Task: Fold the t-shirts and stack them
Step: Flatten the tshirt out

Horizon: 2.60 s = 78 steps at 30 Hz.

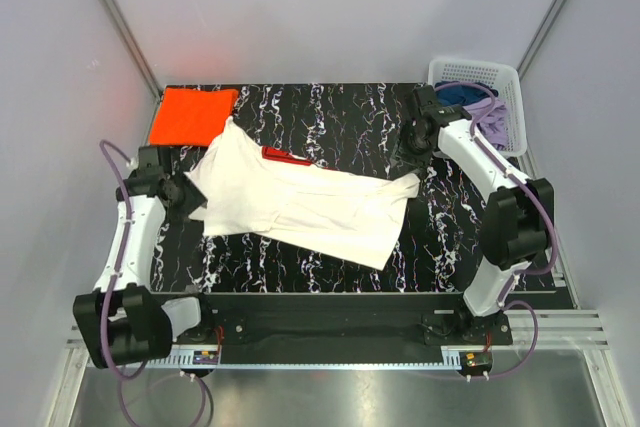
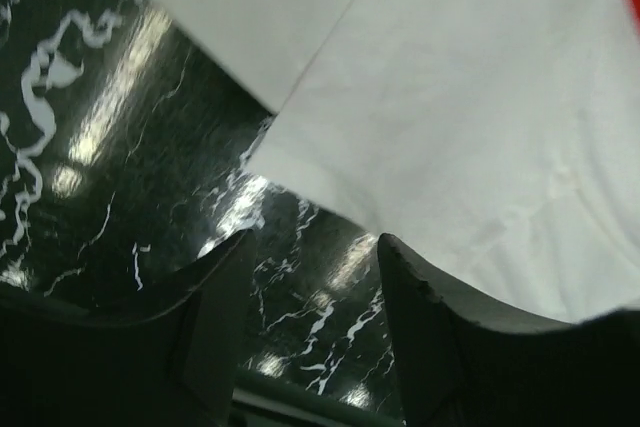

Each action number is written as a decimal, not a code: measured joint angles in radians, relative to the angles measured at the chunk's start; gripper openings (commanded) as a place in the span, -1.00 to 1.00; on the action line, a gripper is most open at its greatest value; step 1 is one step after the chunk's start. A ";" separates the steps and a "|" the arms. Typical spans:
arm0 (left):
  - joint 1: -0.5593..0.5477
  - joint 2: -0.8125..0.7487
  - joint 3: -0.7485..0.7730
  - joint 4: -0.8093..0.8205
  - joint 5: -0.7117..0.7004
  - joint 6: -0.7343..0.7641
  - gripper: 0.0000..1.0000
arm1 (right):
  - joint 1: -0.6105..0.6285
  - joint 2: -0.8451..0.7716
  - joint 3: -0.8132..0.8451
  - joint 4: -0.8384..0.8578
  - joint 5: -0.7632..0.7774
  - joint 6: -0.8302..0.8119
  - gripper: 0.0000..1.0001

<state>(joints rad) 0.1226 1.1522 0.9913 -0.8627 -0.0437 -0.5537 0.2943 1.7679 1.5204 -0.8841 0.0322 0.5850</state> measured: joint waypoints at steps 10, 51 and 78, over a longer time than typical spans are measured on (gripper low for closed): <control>0.193 0.013 -0.230 0.081 0.126 -0.091 -0.03 | 0.000 -0.042 -0.066 0.032 -0.061 0.008 -0.06; 0.095 0.335 -0.207 0.261 0.031 -0.064 -0.28 | 0.000 -0.147 -0.188 0.079 -0.075 0.019 -0.10; 0.054 -0.061 -0.217 0.198 0.003 0.021 -1.00 | -0.005 -0.032 -0.178 0.060 0.002 0.170 0.08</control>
<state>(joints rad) 0.1764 1.0912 0.7738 -0.6647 -0.0402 -0.5331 0.2897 1.7363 1.3426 -0.8238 0.0345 0.7551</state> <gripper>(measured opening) 0.012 0.516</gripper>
